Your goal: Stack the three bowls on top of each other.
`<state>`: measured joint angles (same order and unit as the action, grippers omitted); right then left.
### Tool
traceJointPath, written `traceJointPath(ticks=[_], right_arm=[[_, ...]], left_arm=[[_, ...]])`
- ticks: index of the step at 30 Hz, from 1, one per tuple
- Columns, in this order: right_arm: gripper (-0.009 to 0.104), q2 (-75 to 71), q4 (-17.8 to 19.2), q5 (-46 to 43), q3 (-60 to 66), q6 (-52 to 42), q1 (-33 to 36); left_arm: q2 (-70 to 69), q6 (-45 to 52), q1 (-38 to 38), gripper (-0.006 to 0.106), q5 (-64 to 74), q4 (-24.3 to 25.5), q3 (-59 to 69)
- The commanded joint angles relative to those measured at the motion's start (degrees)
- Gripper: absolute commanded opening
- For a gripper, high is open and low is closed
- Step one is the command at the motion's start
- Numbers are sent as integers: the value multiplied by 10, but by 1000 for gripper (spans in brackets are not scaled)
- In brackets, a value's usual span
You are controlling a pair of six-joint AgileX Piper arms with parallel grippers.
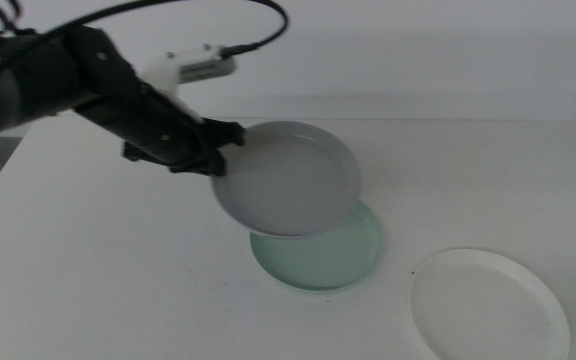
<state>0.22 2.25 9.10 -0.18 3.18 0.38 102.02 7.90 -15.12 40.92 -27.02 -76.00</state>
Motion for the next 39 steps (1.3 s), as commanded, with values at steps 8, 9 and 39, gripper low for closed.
traceJointPath(ticks=[8,9,39], right_arm=[[92,-2,4,-4,2,-2,-4],[92,-2,4,-4,2,-2,-4],[92,-2,4,-4,2,-2,-4]], left_arm=[[87,-50,-53,-2,32,33,-92],[90,-51,-53,-2,34,42,-95],[160,-19,-54,-2,31,30,-92]])
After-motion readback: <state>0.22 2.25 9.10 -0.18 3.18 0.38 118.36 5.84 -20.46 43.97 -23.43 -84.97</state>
